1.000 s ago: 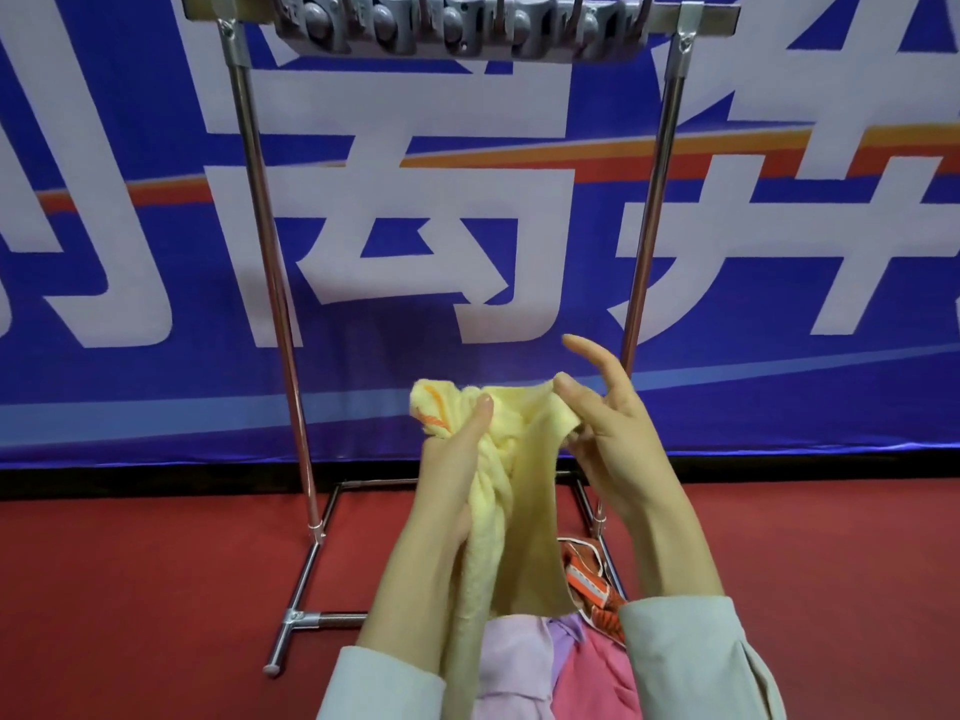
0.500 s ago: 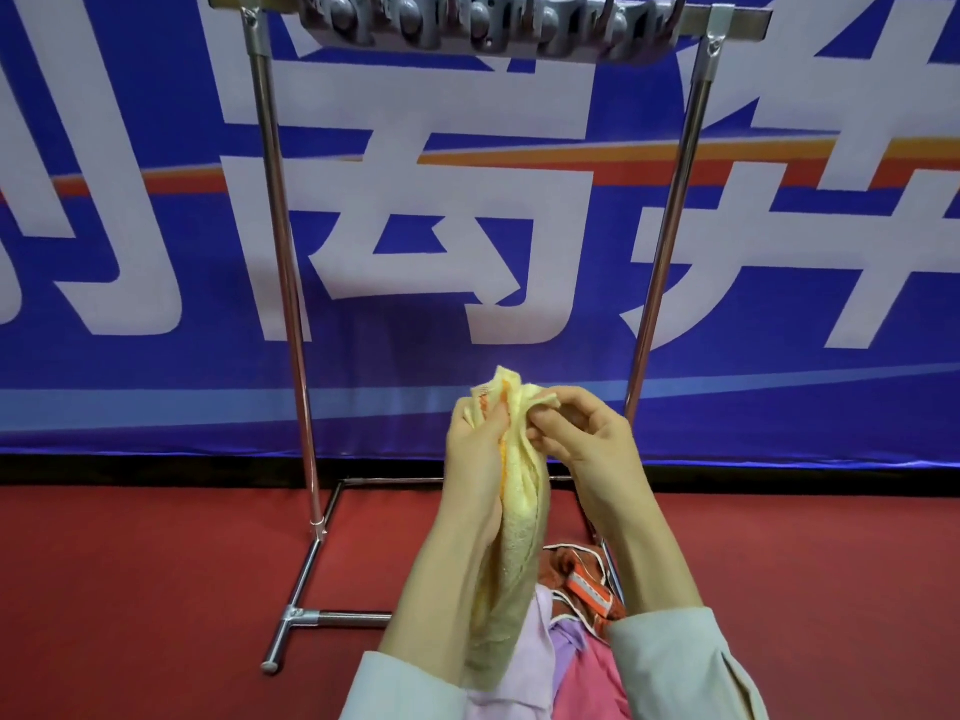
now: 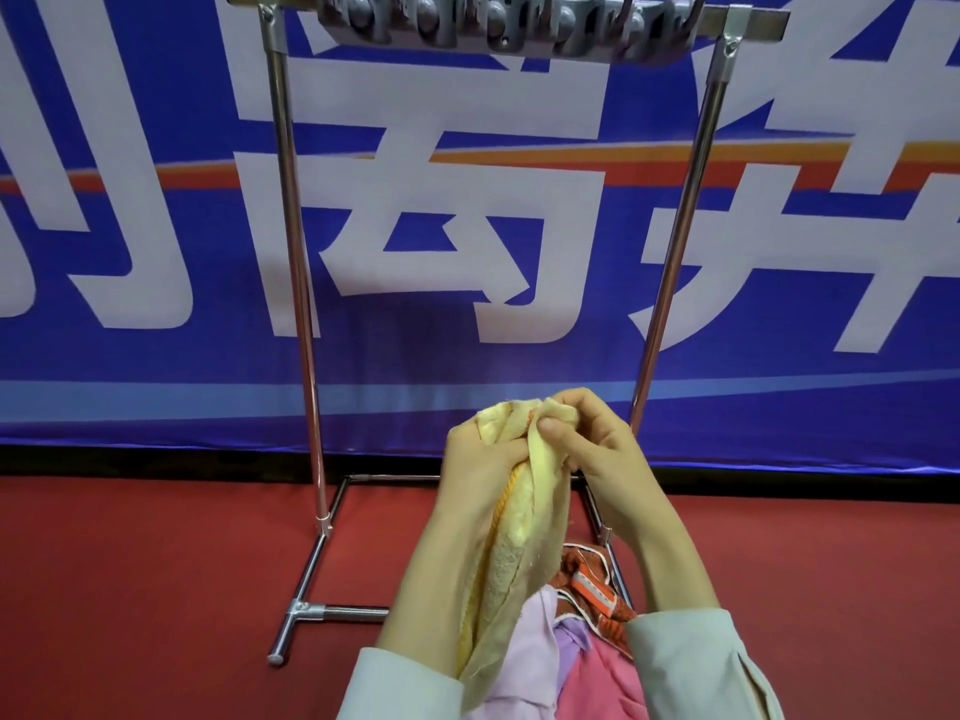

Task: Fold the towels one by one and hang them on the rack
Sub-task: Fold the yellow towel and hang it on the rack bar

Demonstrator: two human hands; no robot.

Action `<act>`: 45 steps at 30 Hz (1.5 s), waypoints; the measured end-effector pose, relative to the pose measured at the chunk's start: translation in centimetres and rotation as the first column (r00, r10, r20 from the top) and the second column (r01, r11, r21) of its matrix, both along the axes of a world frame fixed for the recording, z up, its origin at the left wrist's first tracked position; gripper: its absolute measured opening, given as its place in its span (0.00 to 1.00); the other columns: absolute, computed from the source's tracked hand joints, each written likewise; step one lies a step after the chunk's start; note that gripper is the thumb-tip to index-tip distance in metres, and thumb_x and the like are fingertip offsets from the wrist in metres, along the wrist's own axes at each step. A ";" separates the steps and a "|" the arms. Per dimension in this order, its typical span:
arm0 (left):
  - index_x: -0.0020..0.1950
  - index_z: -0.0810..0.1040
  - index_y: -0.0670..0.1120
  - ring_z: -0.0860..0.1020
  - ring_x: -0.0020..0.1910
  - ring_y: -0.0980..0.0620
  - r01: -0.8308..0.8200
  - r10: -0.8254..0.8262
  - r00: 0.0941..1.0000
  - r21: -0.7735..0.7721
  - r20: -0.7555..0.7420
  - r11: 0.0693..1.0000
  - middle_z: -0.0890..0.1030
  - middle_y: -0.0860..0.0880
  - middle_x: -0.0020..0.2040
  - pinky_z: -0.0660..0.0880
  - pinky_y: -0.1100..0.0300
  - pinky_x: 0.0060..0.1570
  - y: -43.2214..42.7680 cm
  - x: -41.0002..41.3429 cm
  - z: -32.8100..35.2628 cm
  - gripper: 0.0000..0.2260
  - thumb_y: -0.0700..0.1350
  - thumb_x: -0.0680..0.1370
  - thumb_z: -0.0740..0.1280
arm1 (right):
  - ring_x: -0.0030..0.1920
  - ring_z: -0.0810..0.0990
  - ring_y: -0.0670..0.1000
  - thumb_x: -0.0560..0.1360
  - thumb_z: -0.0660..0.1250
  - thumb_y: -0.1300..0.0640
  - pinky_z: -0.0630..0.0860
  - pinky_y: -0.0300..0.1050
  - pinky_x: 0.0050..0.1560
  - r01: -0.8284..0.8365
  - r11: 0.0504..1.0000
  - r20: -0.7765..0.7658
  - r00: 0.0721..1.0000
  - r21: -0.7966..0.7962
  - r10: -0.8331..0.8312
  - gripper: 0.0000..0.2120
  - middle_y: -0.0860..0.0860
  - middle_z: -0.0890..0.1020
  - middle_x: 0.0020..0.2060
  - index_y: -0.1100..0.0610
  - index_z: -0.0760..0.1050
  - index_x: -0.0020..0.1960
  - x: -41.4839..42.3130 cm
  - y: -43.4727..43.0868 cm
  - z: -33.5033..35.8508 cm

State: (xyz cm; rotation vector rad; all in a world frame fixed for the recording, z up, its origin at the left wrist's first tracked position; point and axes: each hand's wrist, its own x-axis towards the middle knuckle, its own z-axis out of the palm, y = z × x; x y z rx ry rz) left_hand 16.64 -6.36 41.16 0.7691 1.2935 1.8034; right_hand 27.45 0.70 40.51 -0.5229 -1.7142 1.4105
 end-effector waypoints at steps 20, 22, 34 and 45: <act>0.44 0.84 0.45 0.79 0.38 0.55 -0.103 0.110 0.979 0.046 -0.171 0.994 0.83 0.50 0.38 0.76 0.62 0.41 0.5 0.6 0.4 0.06 0.46 0.77 0.68 | 0.49 0.80 0.50 0.75 0.70 0.57 0.76 0.49 0.54 0.141 0.988 -0.004 0.990 0.063 -0.141 0.01 0.51 0.83 0.43 0.54 0.80 0.46 0.1 -0.5 0.3; 0.47 0.83 0.46 0.82 0.42 0.52 -0.004 0.009 0.988 0.031 -0.154 1.000 0.85 0.46 0.42 0.78 0.59 0.46 0.4 0.6 0.5 0.11 0.47 0.81 0.62 | 0.44 0.79 0.47 0.76 0.69 0.61 0.76 0.43 0.49 0.141 0.987 -0.025 0.990 0.071 -0.140 0.01 0.50 0.82 0.40 0.57 0.79 0.46 0.1 -0.6 0.3; 0.46 0.84 0.58 0.82 0.53 0.48 0.151 -0.129 0.923 0.033 -0.363 0.988 0.83 0.45 0.52 0.75 0.46 0.61 0.2 0.4 -0.4 0.09 0.55 0.76 0.64 | 0.41 0.81 0.49 0.71 0.73 0.61 0.79 0.39 0.41 0.142 0.987 -0.107 0.983 -0.080 -0.150 0.02 0.53 0.83 0.37 0.58 0.80 0.42 0.4 -0.4 0.5; 0.43 0.81 0.41 0.80 0.45 0.42 -0.085 0.095 0.988 0.084 -0.121 0.993 0.83 0.36 0.46 0.76 0.42 0.53 1.5 -0.4 -1.3 0.15 0.50 0.81 0.62 | 0.35 0.75 0.44 0.70 0.76 0.57 0.72 0.37 0.38 0.124 0.991 0.079 0.990 -0.050 -0.119 0.10 0.48 0.75 0.31 0.60 0.76 0.41 0.1 0.4 -0.7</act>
